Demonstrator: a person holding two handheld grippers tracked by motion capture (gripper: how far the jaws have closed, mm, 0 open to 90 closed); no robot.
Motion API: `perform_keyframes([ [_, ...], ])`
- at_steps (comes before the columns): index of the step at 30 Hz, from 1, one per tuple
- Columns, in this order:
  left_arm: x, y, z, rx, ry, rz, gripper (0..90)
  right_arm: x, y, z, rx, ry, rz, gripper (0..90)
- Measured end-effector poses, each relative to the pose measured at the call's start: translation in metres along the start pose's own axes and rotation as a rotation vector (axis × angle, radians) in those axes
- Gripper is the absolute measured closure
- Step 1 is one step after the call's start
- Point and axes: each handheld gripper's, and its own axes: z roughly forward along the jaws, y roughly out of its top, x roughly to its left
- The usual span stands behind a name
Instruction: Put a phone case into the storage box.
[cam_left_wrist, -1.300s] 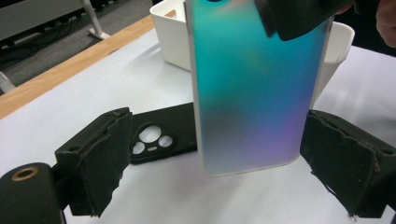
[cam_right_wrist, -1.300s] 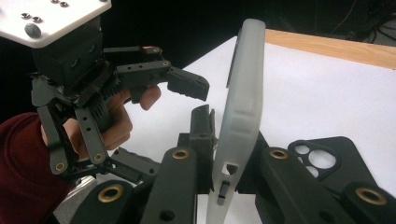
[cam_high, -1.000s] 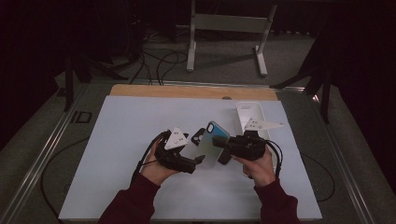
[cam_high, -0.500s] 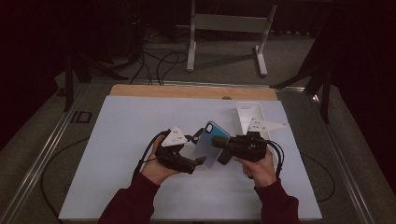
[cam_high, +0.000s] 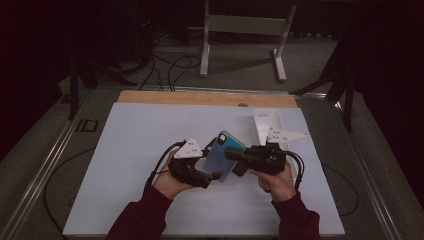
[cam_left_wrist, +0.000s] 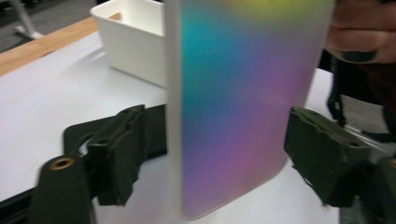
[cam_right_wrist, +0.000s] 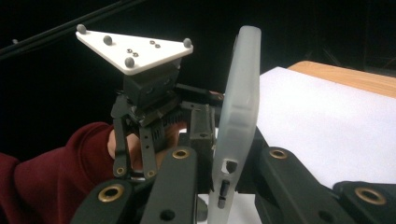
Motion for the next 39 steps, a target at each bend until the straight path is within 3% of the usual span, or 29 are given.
perform_keyframes([
  [1, 0.0, 0.0, 0.0, 0.0, 0.0, 0.0, 27.1, 0.0, 0.0, 0.0, 0.002, 0.007, -0.006, 82.1],
  [2, 0.0, 0.0, -0.001, -0.019, -0.048, -0.003, 31.0, 0.001, 0.0, 0.0, 0.004, 0.019, -0.016, 82.1],
  [4, 0.0, 0.0, -0.002, -0.028, -0.061, 0.001, 35.9, 0.002, -0.001, 0.0, -0.002, 0.031, -0.021, 82.2],
  [10, -0.001, -0.001, -0.007, -0.054, -0.072, 0.024, 45.5, 0.001, -0.001, -0.003, -0.016, 0.048, -0.033, 82.1],
  [13, -0.002, -0.002, -0.009, -0.068, -0.079, 0.037, 57.8, -0.003, -0.001, -0.008, -0.025, 0.04, -0.033, 81.4],
  [17, -0.002, -0.003, -0.008, -0.065, -0.093, 0.041, 61.8, -0.005, -0.003, -0.01, -0.027, 0.05, -0.033, 80.6],
  [22, -0.002, -0.003, -0.009, -0.068, -0.122, 0.053, 72.2, -0.007, -0.002, -0.012, -0.026, 0.041, -0.038, 70.3],
  [31, -0.003, -0.003, -0.009, -0.076, -0.147, 0.055, 80.2, -0.007, -0.002, -0.013, -0.027, 0.027, -0.028, 58.0],
  [39, -0.004, -0.002, -0.01, -0.079, -0.109, 0.057, 80.9, -0.008, -0.002, -0.012, -0.03, 0.004, -0.008, 51.0],
])
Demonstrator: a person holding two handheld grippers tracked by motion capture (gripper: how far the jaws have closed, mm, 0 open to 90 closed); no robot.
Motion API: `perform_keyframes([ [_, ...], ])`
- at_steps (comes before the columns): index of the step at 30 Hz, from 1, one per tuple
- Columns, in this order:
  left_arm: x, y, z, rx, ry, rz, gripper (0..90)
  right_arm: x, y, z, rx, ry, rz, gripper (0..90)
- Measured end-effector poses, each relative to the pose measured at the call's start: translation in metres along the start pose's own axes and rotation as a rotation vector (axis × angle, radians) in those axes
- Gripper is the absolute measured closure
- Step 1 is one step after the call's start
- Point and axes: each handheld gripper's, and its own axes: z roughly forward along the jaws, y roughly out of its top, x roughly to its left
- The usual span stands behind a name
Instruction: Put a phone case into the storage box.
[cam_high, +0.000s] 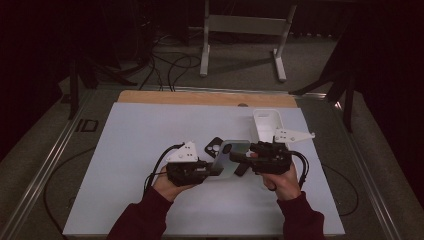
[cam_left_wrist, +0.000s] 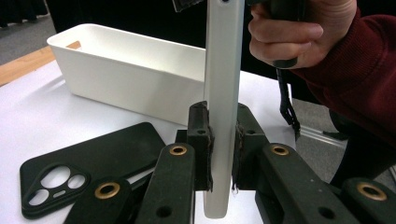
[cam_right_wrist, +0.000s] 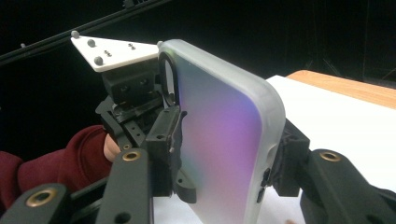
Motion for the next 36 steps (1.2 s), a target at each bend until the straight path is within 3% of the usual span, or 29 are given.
perform_keyframes([
  [4, 0.0, 0.0, 0.0, -0.001, 0.023, -0.007, 80.9, 0.0, 0.0, 0.0, 0.007, -0.027, 0.01, 40.2],
  [7, 0.001, 0.001, -0.001, 0.0, 0.042, -0.008, 81.0, 0.0, 0.0, -0.001, 0.009, -0.041, 0.01, 36.8],
  [11, 0.001, 0.001, -0.002, -0.005, 0.064, -0.014, 80.9, 0.002, 0.0, -0.003, 0.008, -0.092, 0.005, 26.0],
  [18, 0.001, 0.001, -0.001, -0.001, 0.084, -0.024, 81.0, 0.006, 0.0, -0.003, 0.02, -0.165, -0.007, 14.9],
  [27, 0.002, 0.002, -0.003, -0.006, 0.131, -0.034, 80.9, 0.009, 0.001, -0.003, 0.023, -0.216, -0.024, 10.9],
  [36, 0.001, 0.003, -0.006, -0.021, 0.186, -0.043, 80.9, 0.011, 0.002, -0.003, 0.01, -0.261, -0.009, 10.4],
])
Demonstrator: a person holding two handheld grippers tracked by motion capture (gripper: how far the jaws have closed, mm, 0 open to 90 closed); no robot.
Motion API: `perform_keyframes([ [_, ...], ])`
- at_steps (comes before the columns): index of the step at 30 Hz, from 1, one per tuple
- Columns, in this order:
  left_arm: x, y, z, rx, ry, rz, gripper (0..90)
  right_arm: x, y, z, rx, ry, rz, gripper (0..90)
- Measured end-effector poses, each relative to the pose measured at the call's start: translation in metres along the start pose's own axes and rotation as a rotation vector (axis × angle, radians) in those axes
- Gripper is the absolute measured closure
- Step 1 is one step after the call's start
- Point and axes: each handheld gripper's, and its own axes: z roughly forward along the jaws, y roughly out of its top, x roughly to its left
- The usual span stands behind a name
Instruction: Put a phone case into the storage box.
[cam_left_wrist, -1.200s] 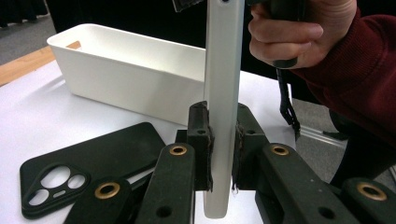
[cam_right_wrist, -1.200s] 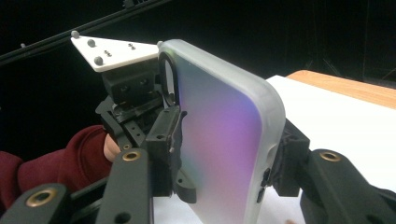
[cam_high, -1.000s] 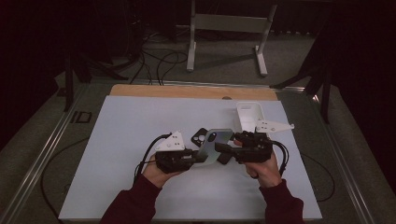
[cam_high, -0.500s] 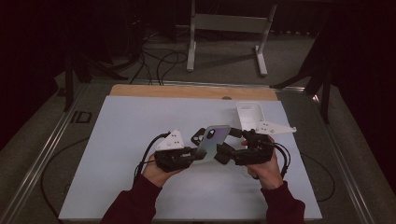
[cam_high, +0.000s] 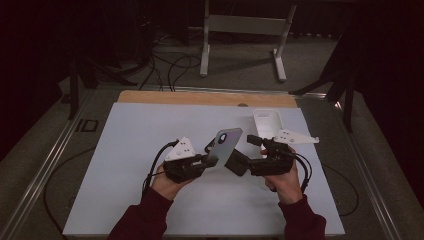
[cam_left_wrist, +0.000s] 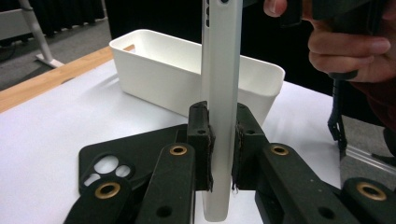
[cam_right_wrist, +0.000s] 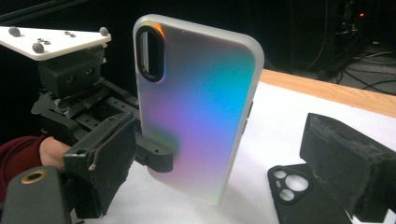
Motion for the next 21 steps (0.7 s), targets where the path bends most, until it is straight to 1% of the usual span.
perform_keyframes([
  [3, -0.0003, 0.0004, -0.0007, -0.004, 0.019, -0.002, 80.9, 0.0009, 0.0008, 0.0004, -0.005, -0.005, -0.002, 10.4],
  [8, -0.0005, 0.0007, -0.0007, -0.01, 0.039, -0.009, 80.9, 0.0029, 0.0028, 0.0011, -0.02, -0.012, 0.0, 10.3],
  [11, -0.0006, 0.0011, -0.0005, -0.011, 0.055, -0.011, 80.9, 0.0028, 0.0041, 0.0013, -0.02, -0.024, 0.009, 10.3],
  [14, -0.0011, 0.0012, -0.0005, -0.016, 0.083, -0.014, 80.9, 0.0035, 0.0052, 0.0022, -0.025, -0.034, 0.018, 10.3],
  [17, -0.0013, 0.0015, -0.0001, -0.017, 0.09, -0.013, 80.9, 0.0041, 0.0053, 0.0033, -0.024, -0.039, 0.021, 10.3],
  [18, -0.0018, 0.0016, 0.0003, -0.015, 0.101, -0.012, 80.9, 0.0043, 0.0054, 0.0042, -0.022, -0.043, 0.023, 10.3],
  [21, -0.0019, 0.0016, 0.0007, -0.018, 0.105, -0.018, 80.9, 0.0047, 0.0057, 0.0052, -0.026, -0.047, 0.025, 10.3],
])
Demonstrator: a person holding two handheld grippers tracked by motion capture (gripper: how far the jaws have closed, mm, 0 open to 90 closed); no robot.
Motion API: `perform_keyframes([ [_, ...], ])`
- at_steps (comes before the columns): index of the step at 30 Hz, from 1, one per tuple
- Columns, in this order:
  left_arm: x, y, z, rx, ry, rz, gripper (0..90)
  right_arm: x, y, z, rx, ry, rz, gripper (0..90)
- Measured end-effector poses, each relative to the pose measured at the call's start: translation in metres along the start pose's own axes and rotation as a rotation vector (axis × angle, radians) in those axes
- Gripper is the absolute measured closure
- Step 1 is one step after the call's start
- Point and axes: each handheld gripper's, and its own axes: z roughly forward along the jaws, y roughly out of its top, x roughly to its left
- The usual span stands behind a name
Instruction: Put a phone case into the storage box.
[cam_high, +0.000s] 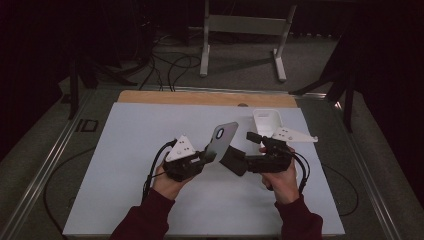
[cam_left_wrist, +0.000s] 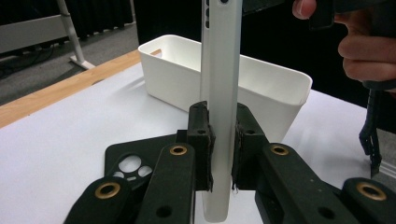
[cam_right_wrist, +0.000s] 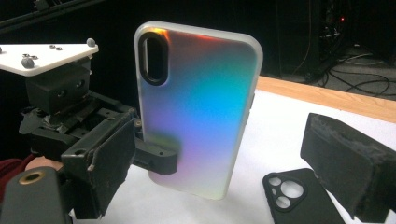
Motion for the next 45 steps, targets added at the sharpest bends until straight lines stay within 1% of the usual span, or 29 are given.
perform_keyframes([
  [2, 0.0, 0.0, 0.0, 0.0, 0.0, 0.0, 80.9, 0.0, 0.0, 0.0, -0.002, -0.001, 0.002, 10.4],
  [3, -0.001, 0.0, 0.001, -0.005, 0.022, -0.004, 80.9, 0.001, 0.001, 0.001, -0.009, -0.012, 0.005, 10.4],
  [8, -0.002, 0.0, 0.002, -0.001, 0.048, -0.003, 80.9, 0.002, 0.002, 0.004, -0.014, -0.017, 0.02, 10.4],
  [12, -0.003, 0.0, 0.003, 0.0, 0.053, -0.004, 80.9, 0.002, 0.002, 0.006, -0.014, -0.018, 0.024, 10.3],
  [13, -0.004, 0.0, 0.004, -0.002, 0.075, -0.001, 80.9, 0.002, 0.002, 0.008, -0.016, -0.021, 0.029, 10.3],
  [14, -0.004, 0.0, 0.005, -0.006, 0.08, -0.001, 80.9, 0.002, 0.002, 0.008, -0.016, -0.021, 0.029, 10.3],
  [23, -0.007, 0.0, 0.009, -0.003, 0.106, -0.006, 80.9, 0.004, 0.005, 0.013, -0.022, -0.038, 0.037, 10.3],
  [25, -0.008, 0.0, 0.01, -0.001, 0.121, -0.004, 80.9, 0.005, 0.006, 0.015, -0.024, -0.041, 0.039, 10.3],
  [27, -0.009, 0.0, 0.011, -0.003, 0.125, -0.005, 80.9, 0.006, 0.006, 0.016, -0.025, -0.038, 0.035, 10.5],
  [29, -0.009, 0.0, 0.011, -0.006, 0.125, -0.007, 80.9, 0.008, 0.008, 0.019, -0.027, -0.045, 0.03, 10.5],
  [35, -0.01, -0.001, 0.013, -0.001, 0.127, -0.002, 80.9, 0.008, 0.01, 0.022, -0.034, -0.056, 0.048, 10.7],
  [40, -0.011, -0.001, 0.015, -0.002, 0.121, -0.009, 80.9, 0.008, 0.012, 0.025, -0.041, -0.07, 0.066, 9.9],
  [43, -0.012, -0.002, 0.017, 0.0, 0.116, -0.007, 81.0, 0.008, 0.012, 0.026, -0.047, -0.08, 0.063, 9.2],
  [45, -0.012, -0.002, 0.017, 0.001, 0.112, -0.01, 80.9, 0.008, 0.013, 0.027, -0.049, -0.081, 0.072, 8.9],
])
